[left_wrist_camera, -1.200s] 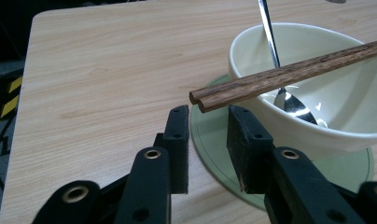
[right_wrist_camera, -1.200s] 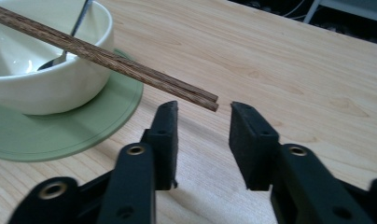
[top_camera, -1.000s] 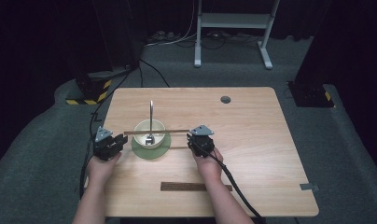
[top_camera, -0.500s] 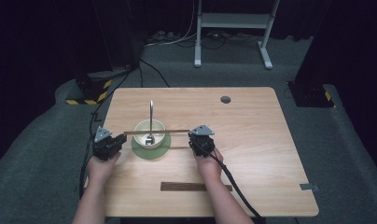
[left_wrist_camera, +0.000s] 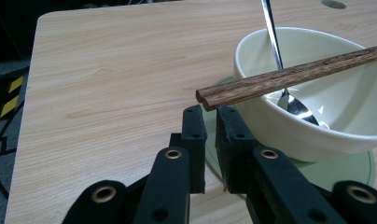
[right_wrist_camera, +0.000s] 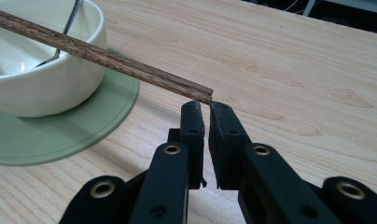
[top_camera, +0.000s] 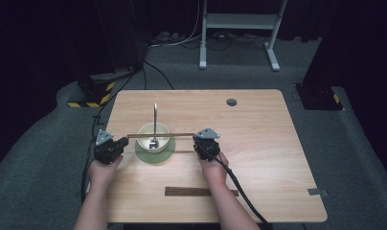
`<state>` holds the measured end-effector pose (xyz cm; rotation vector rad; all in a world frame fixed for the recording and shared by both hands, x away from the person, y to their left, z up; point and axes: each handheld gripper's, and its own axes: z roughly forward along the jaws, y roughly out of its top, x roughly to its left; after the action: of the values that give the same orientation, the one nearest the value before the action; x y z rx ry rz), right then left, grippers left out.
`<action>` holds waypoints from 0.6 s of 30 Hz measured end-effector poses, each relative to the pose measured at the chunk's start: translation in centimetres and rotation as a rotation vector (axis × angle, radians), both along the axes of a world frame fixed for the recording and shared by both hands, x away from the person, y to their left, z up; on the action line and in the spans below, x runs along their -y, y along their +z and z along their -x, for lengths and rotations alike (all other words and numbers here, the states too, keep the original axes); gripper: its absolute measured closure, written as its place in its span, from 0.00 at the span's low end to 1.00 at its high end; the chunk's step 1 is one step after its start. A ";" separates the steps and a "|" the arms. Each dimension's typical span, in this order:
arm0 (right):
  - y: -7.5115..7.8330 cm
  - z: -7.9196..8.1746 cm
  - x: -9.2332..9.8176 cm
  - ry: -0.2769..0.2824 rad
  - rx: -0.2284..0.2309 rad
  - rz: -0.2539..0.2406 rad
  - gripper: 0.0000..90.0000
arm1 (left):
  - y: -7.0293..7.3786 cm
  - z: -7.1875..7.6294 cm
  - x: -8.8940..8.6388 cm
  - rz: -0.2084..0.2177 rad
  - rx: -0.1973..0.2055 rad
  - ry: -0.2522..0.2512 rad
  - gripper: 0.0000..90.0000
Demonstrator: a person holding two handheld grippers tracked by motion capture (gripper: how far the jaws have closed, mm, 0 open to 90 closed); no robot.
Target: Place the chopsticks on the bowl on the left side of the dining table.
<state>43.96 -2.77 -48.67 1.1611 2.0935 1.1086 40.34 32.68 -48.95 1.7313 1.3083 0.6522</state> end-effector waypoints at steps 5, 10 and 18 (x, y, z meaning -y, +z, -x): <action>0.0 0.0 -0.1 -0.002 0.002 0.002 0.94 | 0.1 0.0 -0.1 -0.013 0.003 -0.005 0.91; 0.0 -0.1 -0.1 -0.002 0.002 0.009 0.94 | 0.1 0.0 -0.1 -0.011 0.004 -0.005 0.92; -0.1 0.0 -0.3 -0.002 0.007 0.011 0.93 | 0.0 0.0 -0.1 -0.009 0.000 -0.002 0.92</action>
<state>43.99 -2.50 -48.78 1.1519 2.0899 1.0980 40.34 32.83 -48.93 1.7399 1.3047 0.6585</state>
